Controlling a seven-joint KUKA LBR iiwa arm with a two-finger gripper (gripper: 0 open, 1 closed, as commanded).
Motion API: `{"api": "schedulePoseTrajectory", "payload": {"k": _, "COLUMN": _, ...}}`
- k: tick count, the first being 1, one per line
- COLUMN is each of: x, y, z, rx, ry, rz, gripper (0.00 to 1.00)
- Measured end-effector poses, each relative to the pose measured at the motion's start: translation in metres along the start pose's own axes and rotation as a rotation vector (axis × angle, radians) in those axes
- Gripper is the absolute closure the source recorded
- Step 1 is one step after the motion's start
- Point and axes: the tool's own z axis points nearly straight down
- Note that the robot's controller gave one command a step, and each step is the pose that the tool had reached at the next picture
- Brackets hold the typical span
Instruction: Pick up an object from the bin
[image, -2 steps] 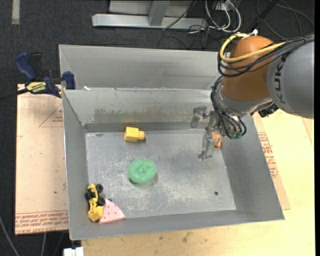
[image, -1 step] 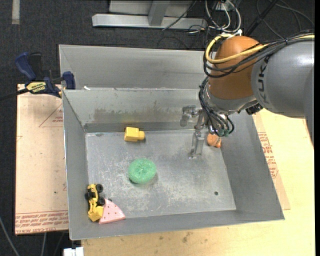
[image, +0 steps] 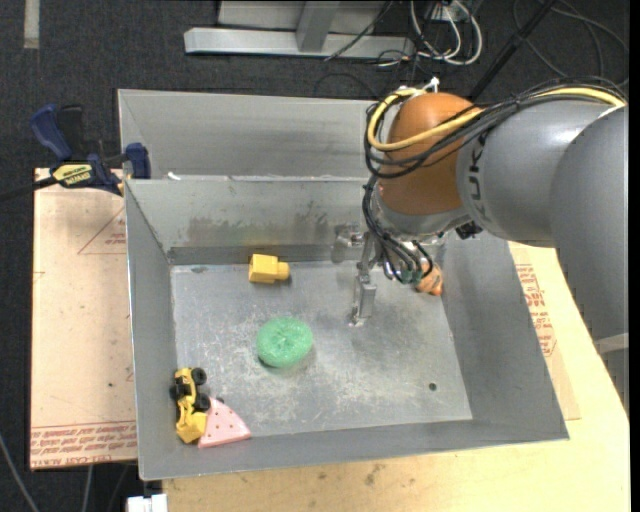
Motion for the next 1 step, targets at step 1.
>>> {"api": "schedulePoseTrajectory", "payload": {"k": 1, "x": 0.0333, "y": 0.0179, "z": 0.0221, "rx": -0.003, "ry": 0.008, "rz": -0.083, "gripper": 0.0}}
